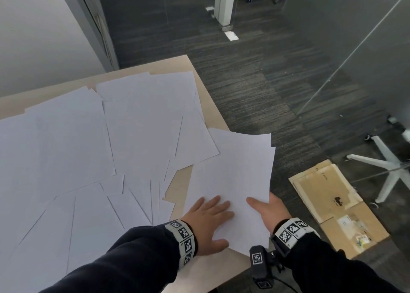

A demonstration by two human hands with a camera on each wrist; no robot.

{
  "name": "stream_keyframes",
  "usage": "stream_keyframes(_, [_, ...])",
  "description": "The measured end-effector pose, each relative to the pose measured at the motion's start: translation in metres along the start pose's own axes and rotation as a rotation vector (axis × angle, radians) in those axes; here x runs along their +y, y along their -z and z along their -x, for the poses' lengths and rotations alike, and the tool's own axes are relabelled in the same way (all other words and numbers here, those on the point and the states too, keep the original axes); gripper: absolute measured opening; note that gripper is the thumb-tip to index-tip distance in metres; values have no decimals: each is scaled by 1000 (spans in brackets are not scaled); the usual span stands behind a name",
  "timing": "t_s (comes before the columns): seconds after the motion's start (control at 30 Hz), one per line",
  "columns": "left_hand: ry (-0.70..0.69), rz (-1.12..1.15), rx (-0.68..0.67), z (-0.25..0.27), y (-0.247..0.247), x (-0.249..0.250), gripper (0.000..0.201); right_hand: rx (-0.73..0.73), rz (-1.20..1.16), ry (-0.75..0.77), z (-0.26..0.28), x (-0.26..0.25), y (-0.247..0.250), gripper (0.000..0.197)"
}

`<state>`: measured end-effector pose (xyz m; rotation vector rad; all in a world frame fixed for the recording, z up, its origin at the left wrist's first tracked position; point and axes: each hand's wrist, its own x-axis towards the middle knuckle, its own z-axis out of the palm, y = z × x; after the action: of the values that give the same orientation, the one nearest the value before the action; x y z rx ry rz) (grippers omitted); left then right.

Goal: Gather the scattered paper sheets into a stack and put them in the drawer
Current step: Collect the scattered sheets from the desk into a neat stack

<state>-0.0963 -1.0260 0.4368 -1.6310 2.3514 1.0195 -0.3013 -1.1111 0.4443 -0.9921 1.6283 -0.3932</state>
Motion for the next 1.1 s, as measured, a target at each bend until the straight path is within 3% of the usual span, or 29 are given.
stream_keyframes(0.07, [-10,51,12,-7,4,-3,75,2,33,-4,-4,3,0,22])
stream_keyframes(0.13, [57,52,112,-15,14,-11,74,-2,57,7,-5,2,0,19])
stream_keyframes(0.23, [371,68,288,-28,42,-37,78,-7,120,14,-5,0,0,10])
stream_keyframes(0.3, [563,100,299,-34,59,-57,83,-8,133,21,-6,-2,-1,7])
stream_keyframes(0.4, [636,60,214,-40,67,-81,86,2,120,21,-9,-2,-3,13])
stream_keyframes(0.53, [554,-26,148,-34,50,-85,91,-11,60,-4,-10,0,-3,13])
stream_keyframes(0.87, [193,-174,-5,-1,8,-27,90,2,-35,-50,-11,-4,-2,22])
stream_keyframes(1.1, [-8,-118,-102,8,-3,9,82,-15,-17,4,-5,-4,-3,15])
